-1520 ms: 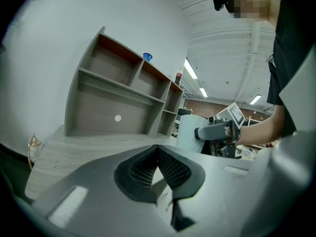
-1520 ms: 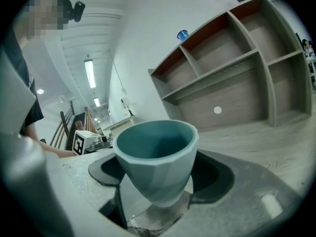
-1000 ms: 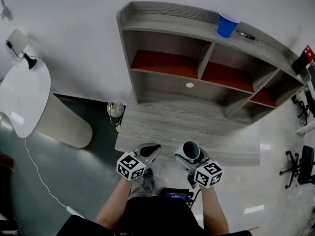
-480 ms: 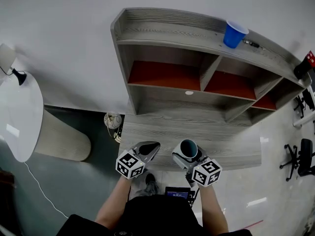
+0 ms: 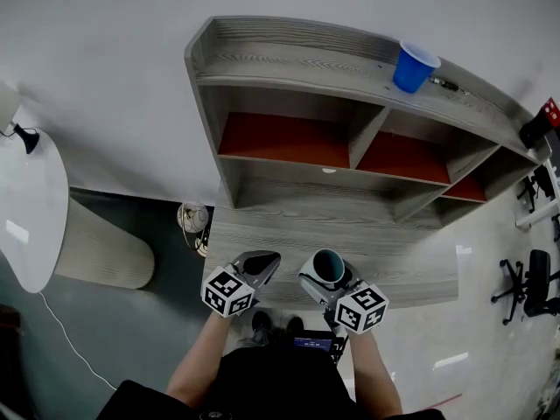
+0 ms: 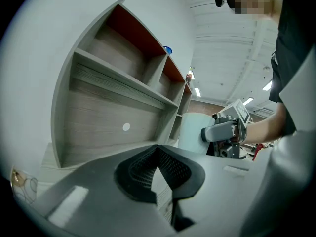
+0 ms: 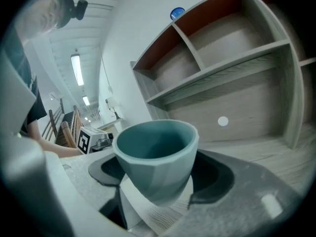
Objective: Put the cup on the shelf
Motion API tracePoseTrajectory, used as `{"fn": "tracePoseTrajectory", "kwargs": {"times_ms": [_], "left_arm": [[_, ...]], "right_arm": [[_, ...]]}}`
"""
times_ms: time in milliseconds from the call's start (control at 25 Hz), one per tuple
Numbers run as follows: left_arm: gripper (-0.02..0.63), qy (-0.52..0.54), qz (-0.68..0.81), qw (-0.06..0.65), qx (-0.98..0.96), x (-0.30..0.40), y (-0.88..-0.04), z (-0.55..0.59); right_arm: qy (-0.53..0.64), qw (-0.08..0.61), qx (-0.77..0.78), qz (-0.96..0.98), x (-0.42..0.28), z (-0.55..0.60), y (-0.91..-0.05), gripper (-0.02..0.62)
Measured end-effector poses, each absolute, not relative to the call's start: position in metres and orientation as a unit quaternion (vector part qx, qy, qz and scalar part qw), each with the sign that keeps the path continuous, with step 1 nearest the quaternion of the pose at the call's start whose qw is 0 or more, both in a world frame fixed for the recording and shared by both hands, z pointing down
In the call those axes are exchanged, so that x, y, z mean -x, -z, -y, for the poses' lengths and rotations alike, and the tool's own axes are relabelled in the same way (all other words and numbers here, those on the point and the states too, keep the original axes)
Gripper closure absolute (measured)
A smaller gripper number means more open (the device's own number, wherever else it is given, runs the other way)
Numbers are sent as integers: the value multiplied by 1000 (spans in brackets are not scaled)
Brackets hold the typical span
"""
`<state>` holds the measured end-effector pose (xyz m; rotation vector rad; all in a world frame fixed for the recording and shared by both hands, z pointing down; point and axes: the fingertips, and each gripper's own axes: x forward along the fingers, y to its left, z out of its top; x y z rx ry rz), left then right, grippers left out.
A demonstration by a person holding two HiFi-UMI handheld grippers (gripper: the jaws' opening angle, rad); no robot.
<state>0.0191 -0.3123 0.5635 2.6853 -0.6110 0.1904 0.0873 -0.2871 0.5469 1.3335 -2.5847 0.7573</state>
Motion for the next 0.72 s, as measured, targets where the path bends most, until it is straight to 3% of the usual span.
{"fn": "tracePoseTrajectory", "kwargs": {"times_ms": [720], "left_arm": [[609,-93,229,175,-953,-45,-556,301]], "right_arm": [[-251,53,-390,884,-96,297,-541,216]]}}
